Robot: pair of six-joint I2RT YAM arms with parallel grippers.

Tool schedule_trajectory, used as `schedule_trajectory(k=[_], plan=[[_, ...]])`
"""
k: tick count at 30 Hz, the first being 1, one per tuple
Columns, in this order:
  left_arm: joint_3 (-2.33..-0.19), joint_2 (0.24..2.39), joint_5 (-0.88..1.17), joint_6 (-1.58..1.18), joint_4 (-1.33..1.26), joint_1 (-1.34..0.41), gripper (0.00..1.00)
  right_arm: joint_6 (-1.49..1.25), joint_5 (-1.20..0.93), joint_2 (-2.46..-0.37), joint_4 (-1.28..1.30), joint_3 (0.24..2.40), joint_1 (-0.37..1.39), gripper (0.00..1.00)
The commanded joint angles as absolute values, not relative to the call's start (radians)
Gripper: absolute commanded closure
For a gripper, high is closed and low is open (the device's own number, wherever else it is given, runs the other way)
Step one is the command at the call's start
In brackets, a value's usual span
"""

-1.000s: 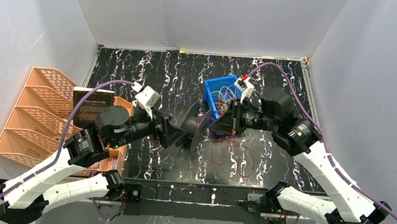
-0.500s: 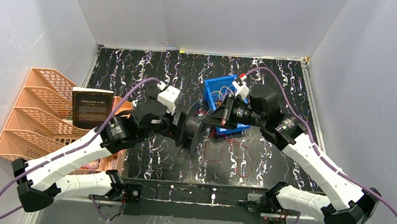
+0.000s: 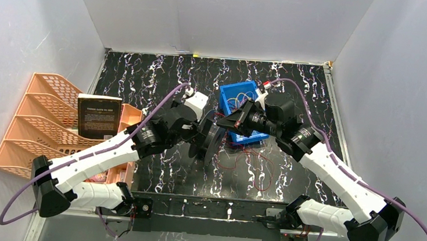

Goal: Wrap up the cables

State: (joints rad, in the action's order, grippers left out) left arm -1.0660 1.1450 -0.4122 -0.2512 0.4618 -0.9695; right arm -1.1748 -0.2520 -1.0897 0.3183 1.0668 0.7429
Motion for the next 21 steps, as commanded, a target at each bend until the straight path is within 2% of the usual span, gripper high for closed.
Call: schedule_trajectory(k=[1,21], plan=[[-1.054,1.127,-0.437,-0.233,0.375,-0.952,0.1,-1.241,-0.207,-1.105,0.222,1.044,0.746,1.0],[-1.012,1.183,-0.382,-0.253,0.309,-0.914,0.12,-1.344,-0.286,-1.164,0.023,0.958,0.745,1.0]])
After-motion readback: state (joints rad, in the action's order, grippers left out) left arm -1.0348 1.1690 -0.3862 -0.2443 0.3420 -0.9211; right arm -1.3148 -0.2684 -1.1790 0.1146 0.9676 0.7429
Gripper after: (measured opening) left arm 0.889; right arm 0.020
